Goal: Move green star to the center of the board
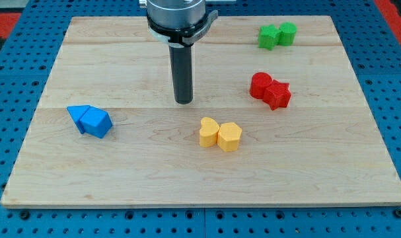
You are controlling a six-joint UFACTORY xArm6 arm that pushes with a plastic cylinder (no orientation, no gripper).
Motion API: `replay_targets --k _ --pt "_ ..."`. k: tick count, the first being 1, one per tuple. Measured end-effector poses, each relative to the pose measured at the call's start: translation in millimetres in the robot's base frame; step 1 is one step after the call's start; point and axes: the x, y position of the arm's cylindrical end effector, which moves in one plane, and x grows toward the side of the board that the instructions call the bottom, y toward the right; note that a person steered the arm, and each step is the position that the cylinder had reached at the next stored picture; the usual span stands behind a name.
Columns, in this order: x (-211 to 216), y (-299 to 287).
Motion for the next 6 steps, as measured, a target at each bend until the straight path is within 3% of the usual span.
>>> replay_targets --k 3,4,5,6 --pt "21.5 115.3" --pt "42.0 194.3" --pt "8.9 257.3" --pt "-54.1 284.6"
